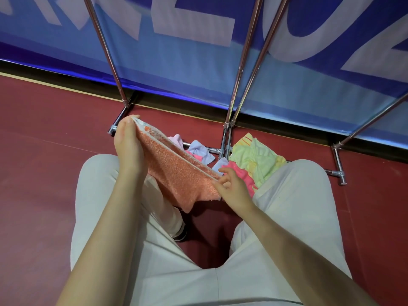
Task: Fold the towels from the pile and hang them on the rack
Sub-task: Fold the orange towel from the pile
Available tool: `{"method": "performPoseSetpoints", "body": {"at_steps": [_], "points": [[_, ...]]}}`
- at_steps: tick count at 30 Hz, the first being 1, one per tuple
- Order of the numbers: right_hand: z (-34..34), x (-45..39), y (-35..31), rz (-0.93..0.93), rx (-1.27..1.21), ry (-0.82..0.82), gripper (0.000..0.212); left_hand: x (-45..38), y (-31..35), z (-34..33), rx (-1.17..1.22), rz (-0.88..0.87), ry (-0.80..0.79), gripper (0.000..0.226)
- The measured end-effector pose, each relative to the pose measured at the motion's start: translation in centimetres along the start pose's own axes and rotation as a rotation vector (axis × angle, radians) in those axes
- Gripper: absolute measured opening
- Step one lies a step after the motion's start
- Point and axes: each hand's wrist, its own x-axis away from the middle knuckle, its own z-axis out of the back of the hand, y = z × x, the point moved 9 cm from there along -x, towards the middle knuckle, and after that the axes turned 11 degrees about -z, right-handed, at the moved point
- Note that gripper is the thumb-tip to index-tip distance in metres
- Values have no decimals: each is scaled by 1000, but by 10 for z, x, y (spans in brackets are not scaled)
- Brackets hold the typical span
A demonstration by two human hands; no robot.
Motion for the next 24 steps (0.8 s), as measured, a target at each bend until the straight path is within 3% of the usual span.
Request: {"method": "performPoseSetpoints", "body": {"at_steps": [9,14,16,19,22,24], "points": [[23,-15,20,-118,-15,188,9,18,9,-26,-225,-204,-238,23],[24,-14,12,21,334,272,8,15,3,-28,-237,-203,-256,24],[16,-17,19,5,477,198,13,12,0,-25,-237,-199,-233,23],[12,-20,33,-123,390,96,14,10,-1,-21,-254,-198,-183,23],[27,-25,24,-150,241,149,13,4,-3,-10,-245,-174,-92,24],[55,-29,12,-177,-14,220,15,-2,-8,0,-246,-143,-18,24]]}}
